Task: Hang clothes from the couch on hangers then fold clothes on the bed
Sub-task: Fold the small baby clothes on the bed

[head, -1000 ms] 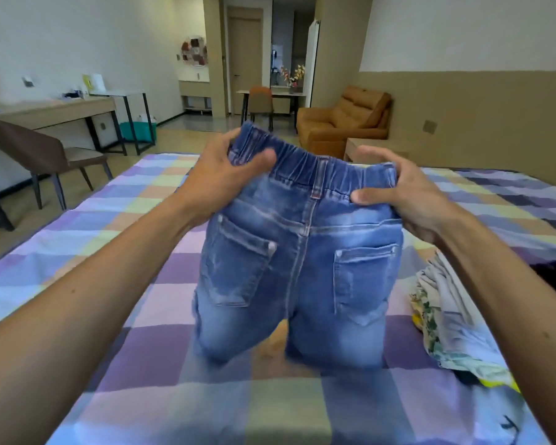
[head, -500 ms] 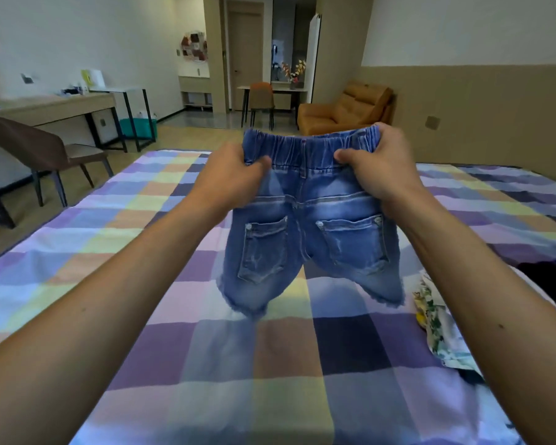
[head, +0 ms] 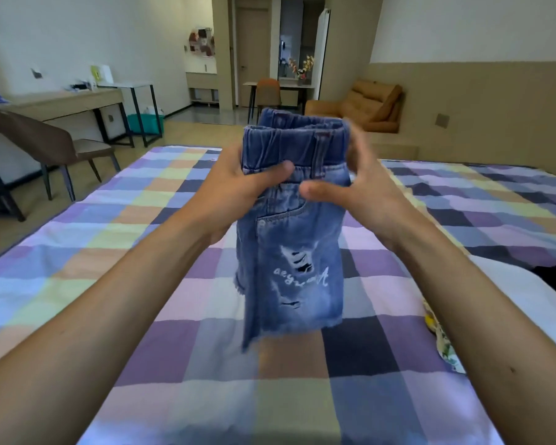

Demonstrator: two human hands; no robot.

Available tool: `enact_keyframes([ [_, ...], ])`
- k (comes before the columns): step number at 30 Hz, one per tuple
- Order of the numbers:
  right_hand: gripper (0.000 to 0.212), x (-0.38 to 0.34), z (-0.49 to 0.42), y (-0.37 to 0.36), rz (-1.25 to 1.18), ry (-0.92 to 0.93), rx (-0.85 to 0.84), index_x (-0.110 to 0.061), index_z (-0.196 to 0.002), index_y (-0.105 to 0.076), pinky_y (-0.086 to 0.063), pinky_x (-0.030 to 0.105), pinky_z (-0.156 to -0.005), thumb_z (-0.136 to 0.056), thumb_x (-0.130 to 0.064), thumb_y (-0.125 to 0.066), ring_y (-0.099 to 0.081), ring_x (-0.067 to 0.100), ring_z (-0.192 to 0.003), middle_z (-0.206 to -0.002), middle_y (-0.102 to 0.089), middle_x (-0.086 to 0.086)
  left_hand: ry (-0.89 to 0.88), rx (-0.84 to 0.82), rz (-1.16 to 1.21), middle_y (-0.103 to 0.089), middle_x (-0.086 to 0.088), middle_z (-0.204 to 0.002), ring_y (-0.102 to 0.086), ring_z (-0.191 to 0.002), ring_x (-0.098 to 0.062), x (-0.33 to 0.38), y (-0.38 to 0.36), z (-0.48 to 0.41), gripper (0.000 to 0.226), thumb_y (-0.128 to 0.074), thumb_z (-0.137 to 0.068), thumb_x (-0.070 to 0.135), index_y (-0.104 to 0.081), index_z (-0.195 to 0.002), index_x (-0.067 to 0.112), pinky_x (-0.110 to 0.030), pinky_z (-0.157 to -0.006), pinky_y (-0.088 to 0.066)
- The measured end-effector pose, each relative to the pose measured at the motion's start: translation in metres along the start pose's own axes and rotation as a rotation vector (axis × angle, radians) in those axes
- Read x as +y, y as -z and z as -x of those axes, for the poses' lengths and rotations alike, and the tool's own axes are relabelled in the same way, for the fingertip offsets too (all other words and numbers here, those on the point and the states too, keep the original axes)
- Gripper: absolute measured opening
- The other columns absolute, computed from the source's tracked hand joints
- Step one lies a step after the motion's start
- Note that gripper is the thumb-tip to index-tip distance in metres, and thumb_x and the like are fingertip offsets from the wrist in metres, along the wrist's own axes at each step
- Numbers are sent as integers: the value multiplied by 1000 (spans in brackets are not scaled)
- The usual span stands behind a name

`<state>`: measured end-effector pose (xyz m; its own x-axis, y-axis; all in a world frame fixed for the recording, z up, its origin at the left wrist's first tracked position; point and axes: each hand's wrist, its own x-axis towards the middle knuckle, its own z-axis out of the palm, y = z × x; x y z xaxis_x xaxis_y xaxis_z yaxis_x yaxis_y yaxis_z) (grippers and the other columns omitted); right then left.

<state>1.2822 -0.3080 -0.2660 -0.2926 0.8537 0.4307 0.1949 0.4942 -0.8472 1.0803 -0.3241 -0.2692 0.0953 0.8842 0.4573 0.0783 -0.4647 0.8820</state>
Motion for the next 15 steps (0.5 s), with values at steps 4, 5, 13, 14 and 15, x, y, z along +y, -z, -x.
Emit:
enact_keyframes([
  [4,37,17,-1,-12,-270,-118,-21,0,-115,-70,-58,37,-92,-79,7,-76,-73,25,-102,-112,-76,13,39,-97,137,-71,-9,-124,-68,-115,-27,-20,6,6,56,-83,-81,32,-61,-127,10,-40,-96,-56],
  [5,34,20,-1,-14,-307,-117,13,2,-114,-70,-58,36,-90,-81,7,-75,-73,26,-100,-111,-75,15,67,-152,126,-70,-7,-127,-67,-118,-26,-28,7,8,58,-83,-80,29,-59,-130,12,-37,-96,-56],
  [13,30,44,-25,-2,-125,-142,24,-11,-115,-71,-57,43,-98,-86,-13,-78,-72,20,-104,-111,-77,3,209,-102,-90,-76,2,-113,-72,-104,-14,-59,9,-13,25,-71,-93,13,-68,-118,14,-32,-90,-55],
  [14,28,42,-29,0,-89,-89,47,-14,-113,-71,-58,38,-94,-86,-12,-79,-72,14,-102,-107,-77,-3,191,-80,-95,-76,1,-112,-73,-102,-14,-55,9,-20,24,-71,-93,12,-68,-117,12,-31,-89,-54],
  [15,28,36,-31,2,-57,-23,63,-15,-112,-69,-58,30,-89,-86,-11,-78,-72,8,-99,-103,-77,-10,166,-62,-84,-76,1,-111,-73,-101,-13,-48,10,-26,25,-71,-93,10,-68,-118,9,-29,-87,-54],
])
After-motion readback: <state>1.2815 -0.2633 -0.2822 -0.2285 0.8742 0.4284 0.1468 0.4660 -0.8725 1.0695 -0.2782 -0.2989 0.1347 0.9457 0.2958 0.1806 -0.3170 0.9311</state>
